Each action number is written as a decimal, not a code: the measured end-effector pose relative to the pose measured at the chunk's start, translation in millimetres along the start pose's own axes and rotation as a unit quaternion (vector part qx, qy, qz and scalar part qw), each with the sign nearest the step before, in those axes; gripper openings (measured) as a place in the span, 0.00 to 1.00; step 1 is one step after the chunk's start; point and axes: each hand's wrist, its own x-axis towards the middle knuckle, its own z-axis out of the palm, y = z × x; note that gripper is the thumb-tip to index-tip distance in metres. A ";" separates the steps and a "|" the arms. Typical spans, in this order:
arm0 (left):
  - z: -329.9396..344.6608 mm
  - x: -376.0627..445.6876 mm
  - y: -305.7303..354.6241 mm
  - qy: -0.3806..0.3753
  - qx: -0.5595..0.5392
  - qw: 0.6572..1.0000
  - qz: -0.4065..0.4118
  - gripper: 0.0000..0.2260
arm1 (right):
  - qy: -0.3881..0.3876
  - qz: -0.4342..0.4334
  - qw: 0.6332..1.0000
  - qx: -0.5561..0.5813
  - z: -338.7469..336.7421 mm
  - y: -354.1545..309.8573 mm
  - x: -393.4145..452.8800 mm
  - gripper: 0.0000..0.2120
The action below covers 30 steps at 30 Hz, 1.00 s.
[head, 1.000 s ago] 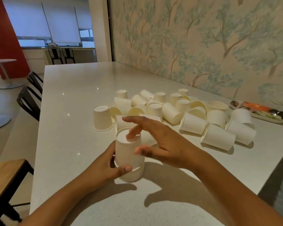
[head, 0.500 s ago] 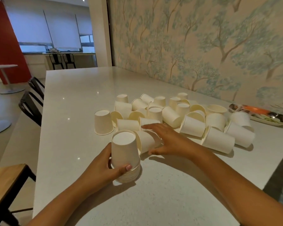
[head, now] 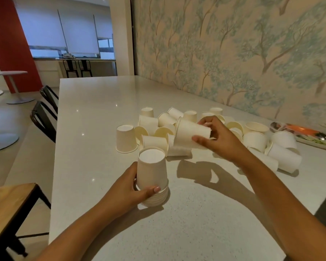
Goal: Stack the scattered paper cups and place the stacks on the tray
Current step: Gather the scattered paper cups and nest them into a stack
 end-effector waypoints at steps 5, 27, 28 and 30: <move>-0.4 0.8 1.6 0.001 0.000 1.000 -0.002 0.37 | 0.002 -0.092 0.995 0.042 3.6 -45.9 -4.0 0.14; 1.8 3.2 0.1 -0.023 0.017 0.998 -0.048 0.30 | 0.038 -0.012 0.987 -0.155 44.9 -2.5 26.8 0.14; 2.0 3.4 0.5 -0.022 0.019 0.998 -0.049 0.29 | 0.021 0.014 0.973 -0.228 42.8 9.6 28.8 0.18; 1.9 3.8 0.0 -0.021 0.021 0.998 -0.048 0.29 | -0.041 0.044 0.956 -0.289 42.5 25.1 28.8 0.29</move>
